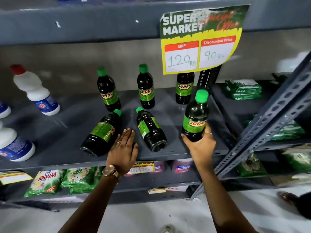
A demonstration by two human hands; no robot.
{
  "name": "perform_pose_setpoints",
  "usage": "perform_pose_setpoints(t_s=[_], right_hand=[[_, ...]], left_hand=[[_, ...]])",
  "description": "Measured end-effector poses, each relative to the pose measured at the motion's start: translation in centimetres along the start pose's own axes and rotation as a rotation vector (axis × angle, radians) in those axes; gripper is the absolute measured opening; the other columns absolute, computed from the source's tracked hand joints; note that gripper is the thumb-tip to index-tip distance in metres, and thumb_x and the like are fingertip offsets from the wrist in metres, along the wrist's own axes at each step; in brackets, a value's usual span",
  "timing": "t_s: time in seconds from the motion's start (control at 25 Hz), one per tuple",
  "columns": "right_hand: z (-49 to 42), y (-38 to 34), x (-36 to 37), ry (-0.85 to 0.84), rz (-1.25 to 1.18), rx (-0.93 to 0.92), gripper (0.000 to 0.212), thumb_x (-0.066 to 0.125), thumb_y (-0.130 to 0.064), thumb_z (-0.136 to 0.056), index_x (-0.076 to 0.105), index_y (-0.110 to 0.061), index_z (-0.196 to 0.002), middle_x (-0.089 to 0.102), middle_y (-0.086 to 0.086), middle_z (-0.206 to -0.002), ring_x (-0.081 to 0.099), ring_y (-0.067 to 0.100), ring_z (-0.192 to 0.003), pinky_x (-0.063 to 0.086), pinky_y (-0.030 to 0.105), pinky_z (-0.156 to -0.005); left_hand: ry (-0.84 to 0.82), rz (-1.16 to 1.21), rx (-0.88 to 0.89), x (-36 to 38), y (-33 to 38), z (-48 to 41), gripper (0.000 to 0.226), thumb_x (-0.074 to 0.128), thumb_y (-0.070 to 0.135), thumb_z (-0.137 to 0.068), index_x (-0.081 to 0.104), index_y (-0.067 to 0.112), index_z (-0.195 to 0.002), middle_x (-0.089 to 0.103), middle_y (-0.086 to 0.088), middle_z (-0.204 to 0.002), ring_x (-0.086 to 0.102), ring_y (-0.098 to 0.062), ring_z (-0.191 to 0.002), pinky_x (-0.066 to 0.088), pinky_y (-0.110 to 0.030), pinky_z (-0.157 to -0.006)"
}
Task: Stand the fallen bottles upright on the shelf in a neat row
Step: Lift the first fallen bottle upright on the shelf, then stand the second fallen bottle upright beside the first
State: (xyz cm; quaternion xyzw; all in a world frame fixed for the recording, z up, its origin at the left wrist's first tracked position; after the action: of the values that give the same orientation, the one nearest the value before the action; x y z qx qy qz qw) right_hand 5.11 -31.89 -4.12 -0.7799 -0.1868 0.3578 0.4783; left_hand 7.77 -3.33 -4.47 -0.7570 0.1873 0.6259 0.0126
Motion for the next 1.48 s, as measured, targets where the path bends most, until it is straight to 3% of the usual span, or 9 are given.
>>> perform_pose_setpoints(t_s=[0.12,0.6,0.76,0.96,1.04,1.16,1.28,1.4,1.48], right_hand=[[2.7,1.0,-1.4,0.014,-0.022,-0.004,0.07,0.089,-0.034,-0.057,0.058,-0.019,-0.117,0.068,0.001,-0.098,0.065,0.021,-0.09,0.039,0.009,-0.076],[4.0,1.2,-1.9,0.027,0.016,0.028,0.077,0.089,-0.033,-0.061,0.056,-0.01,-0.127,0.068,0.009,-0.114,0.063,0.02,-0.103,0.049,0.023,-0.09],[4.1,1.1,-1.9,0.027,0.013,0.032,0.079,0.089,-0.031,-0.061,0.053,-0.013,-0.129,0.067,0.009,-0.117,0.063,0.02,-0.104,0.041,0.008,-0.086],[6.9,-1.0,-2.7,0.084,-0.071,0.037,0.103,0.086,-0.033,-0.067,0.028,-0.005,-0.148,0.038,0.017,-0.151,0.036,0.02,-0.139,0.031,0.032,-0.115],[10.9,-3.8,-2.5,0.174,0.009,-0.074,0.089,0.077,-0.045,-0.076,0.033,-0.008,-0.145,0.04,0.014,-0.146,0.034,0.013,-0.133,0.031,0.034,-0.112],[15.0,-9.8,2.1,-0.036,0.04,-0.271,0.065,0.066,-0.049,-0.083,0.047,-0.015,-0.135,0.05,0.001,-0.129,0.041,0.009,-0.122,0.033,0.024,-0.104],[11.4,-14.1,6.6,-0.171,0.273,-0.229,0.07,0.068,-0.049,-0.078,0.05,-0.01,-0.133,0.056,0.01,-0.124,0.05,0.028,-0.115,0.04,0.038,-0.096],[5.1,-13.0,9.0,-0.455,0.71,0.072,0.077,0.075,-0.053,-0.069,0.049,-0.007,-0.126,0.053,0.015,-0.127,0.051,0.036,-0.117,0.044,0.044,-0.092],[3.0,-11.4,9.9,-0.689,0.589,0.322,0.065,0.08,-0.046,-0.065,0.054,-0.007,-0.109,0.062,0.013,-0.113,0.062,0.032,-0.104,0.053,0.04,-0.086]], left_hand=[[0.003,-0.008,0.001,-0.1,0.1,0.1,0.066,0.018,0.043,-0.088,0.031,0.008,-0.142,0.032,-0.013,-0.152,0.026,-0.025,-0.143,0.015,-0.036,-0.118],[-0.03,-0.025,-0.015,-0.4,-0.1,-0.2,0.064,0.02,0.041,-0.088,0.033,0.007,-0.141,0.032,-0.012,-0.152,0.027,-0.025,-0.142,0.02,-0.037,-0.116],[-0.053,-0.002,0.002,-0.1,-0.2,-0.2,0.063,0.02,0.039,-0.09,0.028,0.006,-0.143,0.028,-0.012,-0.154,0.023,-0.024,-0.144,0.013,-0.035,-0.119],[-0.189,0.227,0.027,-1.1,-0.2,-0.1,0.061,0.038,0.033,-0.095,0.017,0.007,-0.146,0.013,-0.011,-0.159,0.007,-0.021,-0.147,0.006,-0.035,-0.122],[-0.16,0.336,0.147,-3.3,0.1,0.9,0.063,0.048,0.031,-0.092,0.022,0.011,-0.145,0.019,-0.006,-0.157,0.009,-0.018,-0.147,0.012,-0.035,-0.122],[-0.013,0.361,0.328,-7.5,-1.4,2.4,0.052,0.049,0.038,-0.089,0.042,0.019,-0.137,0.039,0.008,-0.146,0.021,-0.009,-0.143,0.012,-0.023,-0.119],[0.129,0.349,0.292,-10.4,-6.6,0.9,0.042,0.044,0.039,-0.09,0.05,0.025,-0.129,0.045,0.015,-0.137,0.032,-0.005,-0.137,0.019,-0.019,-0.115],[0.131,0.396,0.088,-10.2,-13.4,-1.4,0.035,0.046,0.03,-0.092,0.051,0.026,-0.126,0.053,0.004,-0.136,0.043,-0.014,-0.133,0.034,-0.029,-0.107],[0.064,0.409,-0.056,-8.5,-17.2,-2.7,0.035,0.051,0.018,-0.091,0.052,0.017,-0.126,0.057,-0.009,-0.134,0.05,-0.027,-0.126,0.041,-0.037,-0.104]])
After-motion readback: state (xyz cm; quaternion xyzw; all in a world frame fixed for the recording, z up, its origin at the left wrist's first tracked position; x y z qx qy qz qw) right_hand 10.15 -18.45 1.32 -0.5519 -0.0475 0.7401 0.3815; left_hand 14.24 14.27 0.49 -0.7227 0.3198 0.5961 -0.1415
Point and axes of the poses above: each hand's wrist, its own z-axis away from the middle knuckle, its own x-axis out of the palm, y = z × x, the point moved 6 cm from there along -z, towards the middle knuckle
